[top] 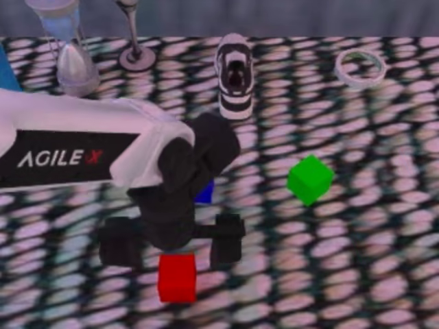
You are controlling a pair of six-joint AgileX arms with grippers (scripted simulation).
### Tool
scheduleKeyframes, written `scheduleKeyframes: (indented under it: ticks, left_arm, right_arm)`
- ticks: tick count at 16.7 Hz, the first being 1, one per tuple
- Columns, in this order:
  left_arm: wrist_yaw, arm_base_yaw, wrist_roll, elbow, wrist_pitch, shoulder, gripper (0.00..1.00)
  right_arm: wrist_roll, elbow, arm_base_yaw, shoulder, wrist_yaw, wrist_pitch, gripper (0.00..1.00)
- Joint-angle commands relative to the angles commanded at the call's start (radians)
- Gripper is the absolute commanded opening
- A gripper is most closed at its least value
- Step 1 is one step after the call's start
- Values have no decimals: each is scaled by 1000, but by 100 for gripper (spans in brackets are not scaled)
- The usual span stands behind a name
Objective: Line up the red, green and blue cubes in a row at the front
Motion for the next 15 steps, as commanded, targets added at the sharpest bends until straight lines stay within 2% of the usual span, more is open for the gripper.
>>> scheduleKeyframes:
  ticks: [5,11,15]
  left_arm:
    - [0,5,3,79,-155,-78,100]
    - [-1,4,4,72,-150,-84,100]
    - [-8,70,10,-27,-85,-204,100]
  right_arm:
    - [0,0,0,0,0,0,100]
    - [-1,10,3,10,-1,-7,100]
    - [-18,153,42,155,-3,-98,100]
